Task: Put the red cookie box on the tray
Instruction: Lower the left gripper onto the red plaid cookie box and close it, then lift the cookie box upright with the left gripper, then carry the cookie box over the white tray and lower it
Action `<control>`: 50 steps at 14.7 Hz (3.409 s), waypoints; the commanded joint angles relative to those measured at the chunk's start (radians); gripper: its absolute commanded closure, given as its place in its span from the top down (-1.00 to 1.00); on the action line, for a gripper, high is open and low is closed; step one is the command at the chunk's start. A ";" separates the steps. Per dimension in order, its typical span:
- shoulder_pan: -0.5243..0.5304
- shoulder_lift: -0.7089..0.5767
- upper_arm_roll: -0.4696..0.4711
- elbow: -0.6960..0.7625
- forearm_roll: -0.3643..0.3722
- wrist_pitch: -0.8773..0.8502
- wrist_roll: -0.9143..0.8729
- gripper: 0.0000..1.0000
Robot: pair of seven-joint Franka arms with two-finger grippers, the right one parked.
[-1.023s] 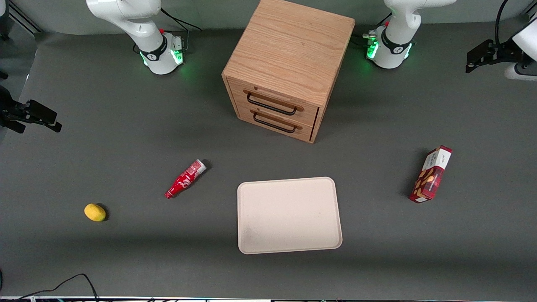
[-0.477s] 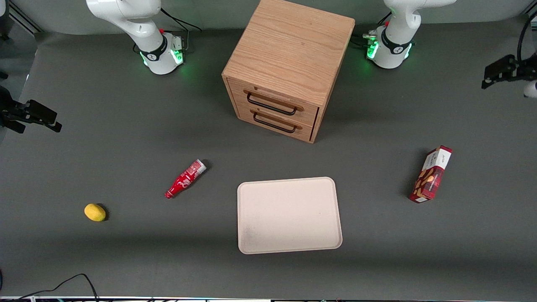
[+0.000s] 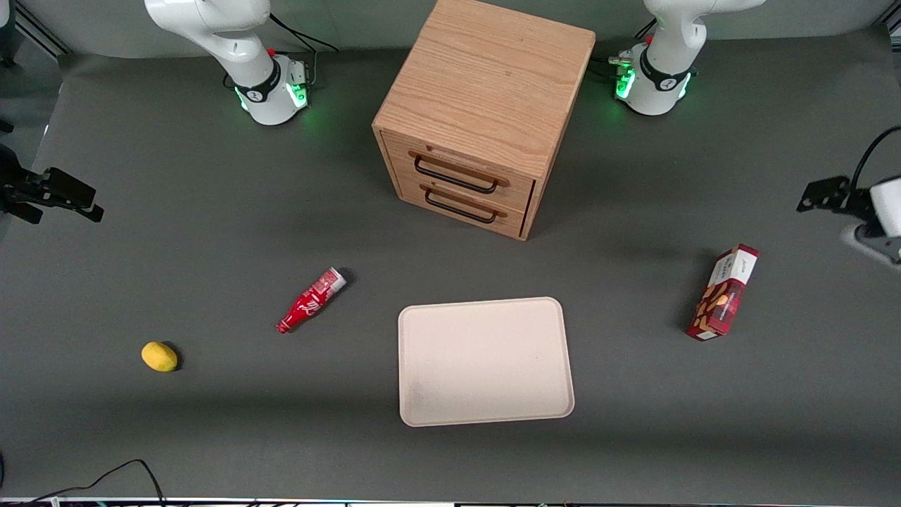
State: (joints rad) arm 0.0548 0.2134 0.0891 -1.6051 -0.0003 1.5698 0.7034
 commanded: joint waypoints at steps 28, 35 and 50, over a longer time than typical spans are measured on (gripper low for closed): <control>-0.003 0.198 0.001 -0.279 -0.225 0.586 0.064 -1.00; 0.002 0.176 0.044 0.104 -0.225 0.049 -0.063 -1.00; -0.045 0.122 -0.386 0.343 -0.141 -0.055 -1.088 -1.00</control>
State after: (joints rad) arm 0.0307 0.3030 -0.2493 -1.2689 -0.1683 1.4337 -0.2710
